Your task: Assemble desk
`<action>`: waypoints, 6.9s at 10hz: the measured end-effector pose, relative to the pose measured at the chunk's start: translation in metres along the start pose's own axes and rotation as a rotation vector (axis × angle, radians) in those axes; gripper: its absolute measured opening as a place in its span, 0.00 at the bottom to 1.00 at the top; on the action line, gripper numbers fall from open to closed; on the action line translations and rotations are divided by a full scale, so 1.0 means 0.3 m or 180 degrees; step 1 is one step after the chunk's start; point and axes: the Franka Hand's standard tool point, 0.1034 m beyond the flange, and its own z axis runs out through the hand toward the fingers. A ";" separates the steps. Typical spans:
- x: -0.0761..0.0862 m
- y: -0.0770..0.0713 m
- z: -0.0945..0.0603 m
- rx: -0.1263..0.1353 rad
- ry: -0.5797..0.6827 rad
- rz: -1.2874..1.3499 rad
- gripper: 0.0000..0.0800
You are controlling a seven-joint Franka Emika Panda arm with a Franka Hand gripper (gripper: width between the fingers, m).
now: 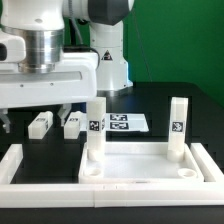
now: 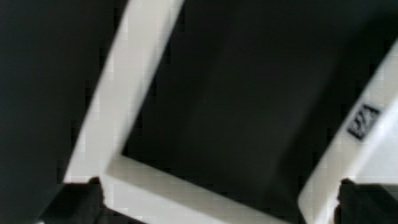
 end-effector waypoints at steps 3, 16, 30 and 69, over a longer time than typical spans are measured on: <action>-0.003 -0.005 0.004 0.0035 -0.0012 0.0659 0.81; -0.390 -0.104 0.058 0.1757 -0.1322 0.2510 0.81; -0.574 -0.292 0.216 0.2165 -0.2481 0.2667 0.81; -0.125 -0.575 -0.315 0.0736 0.0177 0.2956 0.36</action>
Offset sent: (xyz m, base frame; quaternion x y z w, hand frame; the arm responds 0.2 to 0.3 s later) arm -0.0249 -0.0476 0.0151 0.1609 -0.0848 0.3349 0.9245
